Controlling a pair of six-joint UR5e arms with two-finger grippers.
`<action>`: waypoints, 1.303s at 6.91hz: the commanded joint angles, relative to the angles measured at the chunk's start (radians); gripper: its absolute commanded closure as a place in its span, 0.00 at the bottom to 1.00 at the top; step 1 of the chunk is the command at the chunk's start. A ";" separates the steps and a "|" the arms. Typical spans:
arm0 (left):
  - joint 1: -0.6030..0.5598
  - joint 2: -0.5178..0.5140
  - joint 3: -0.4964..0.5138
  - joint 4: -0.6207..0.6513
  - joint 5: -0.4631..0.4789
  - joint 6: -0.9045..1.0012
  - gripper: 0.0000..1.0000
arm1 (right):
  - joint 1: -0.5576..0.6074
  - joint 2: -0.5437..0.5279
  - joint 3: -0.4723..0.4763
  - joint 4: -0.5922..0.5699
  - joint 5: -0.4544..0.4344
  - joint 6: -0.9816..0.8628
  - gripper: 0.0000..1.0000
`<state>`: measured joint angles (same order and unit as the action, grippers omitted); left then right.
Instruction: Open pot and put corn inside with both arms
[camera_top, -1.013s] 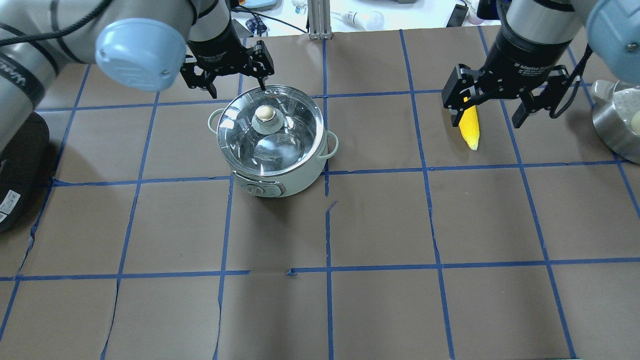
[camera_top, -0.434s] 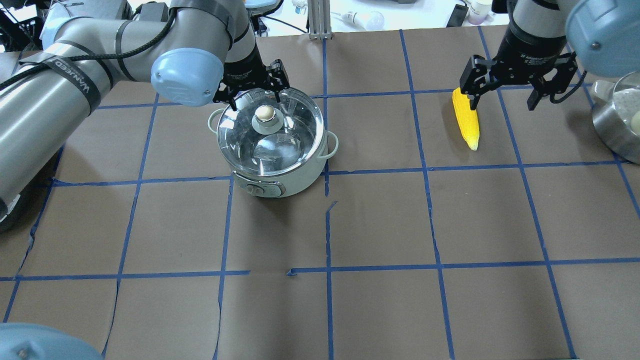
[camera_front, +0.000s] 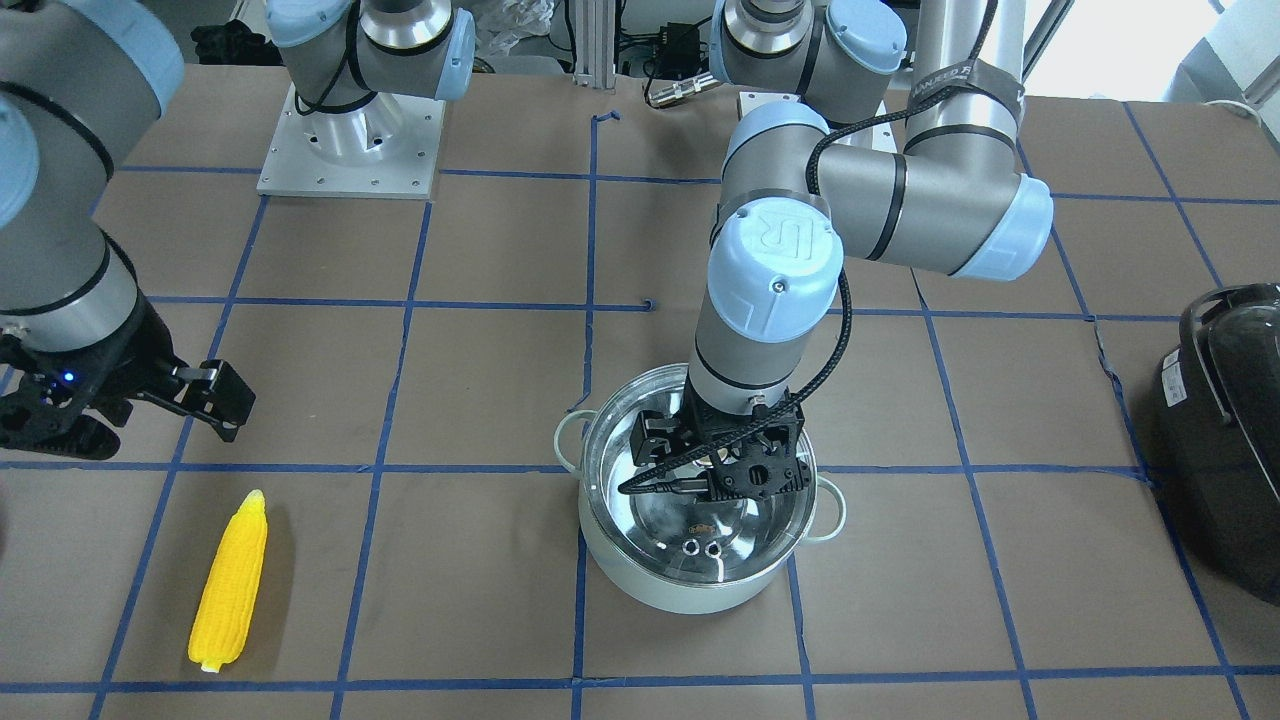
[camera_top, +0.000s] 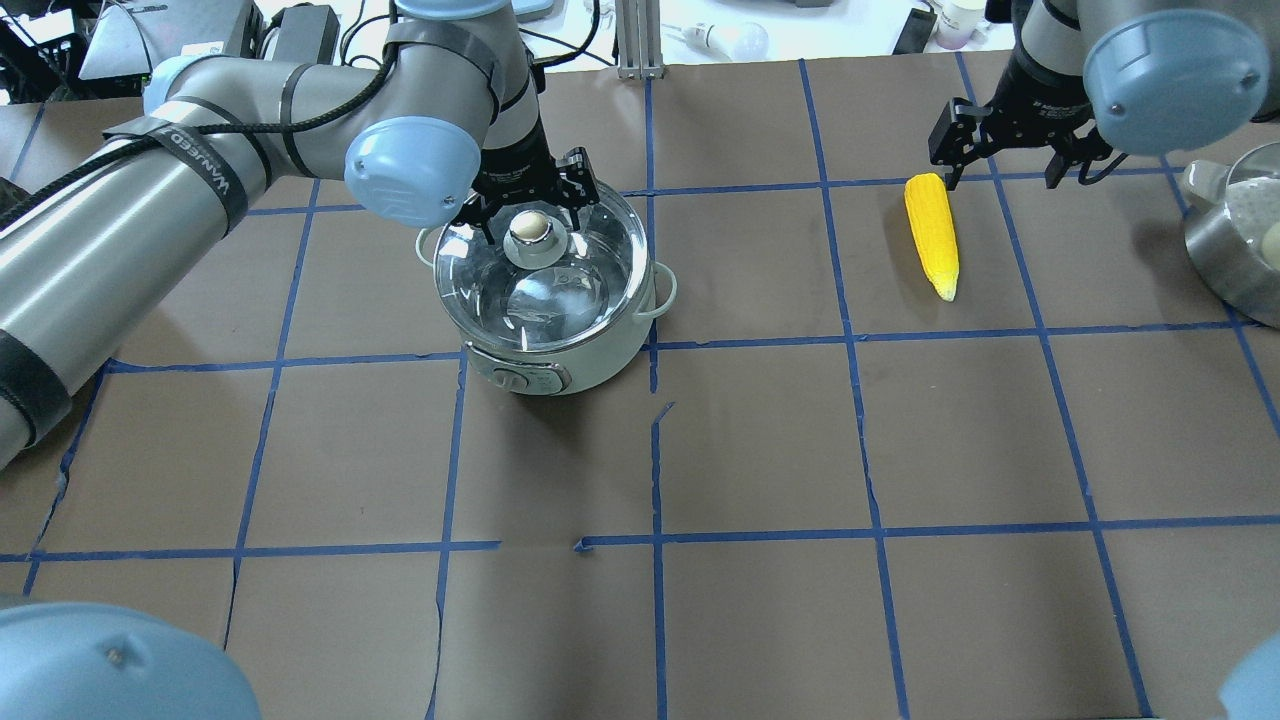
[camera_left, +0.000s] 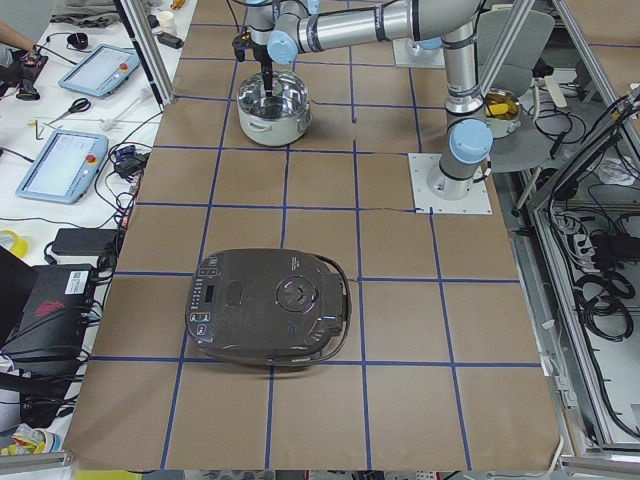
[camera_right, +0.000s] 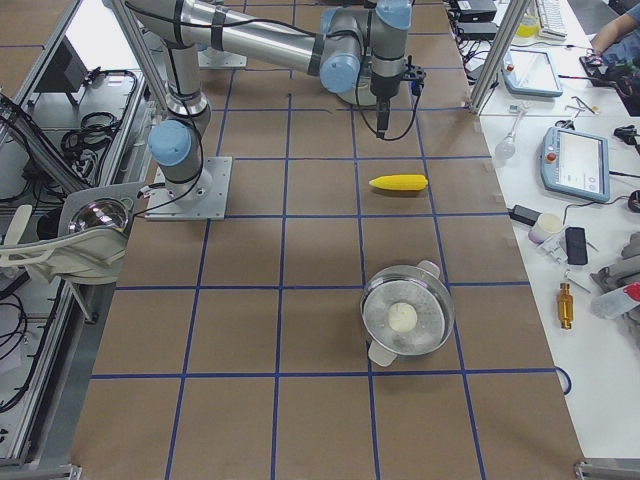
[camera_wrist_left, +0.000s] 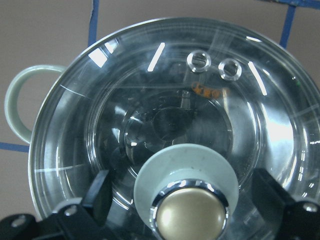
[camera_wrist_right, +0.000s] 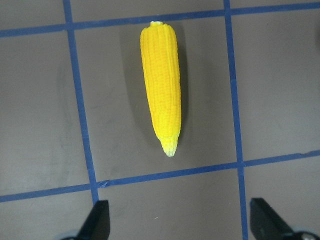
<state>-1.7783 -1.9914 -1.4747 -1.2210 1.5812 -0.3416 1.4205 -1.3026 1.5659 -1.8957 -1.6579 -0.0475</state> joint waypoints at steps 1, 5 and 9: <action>-0.015 0.002 0.001 -0.005 0.000 0.022 0.00 | -0.014 0.135 0.002 -0.153 0.007 -0.035 0.00; -0.007 0.020 -0.004 -0.003 -0.001 0.069 0.06 | -0.018 0.296 -0.013 -0.325 0.029 -0.081 0.00; 0.012 0.031 -0.007 -0.005 0.002 0.073 0.59 | -0.037 0.350 -0.010 -0.370 0.064 -0.092 0.09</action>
<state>-1.7795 -1.9638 -1.4811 -1.2248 1.5851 -0.2697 1.3899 -0.9702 1.5577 -2.2598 -1.5972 -0.1388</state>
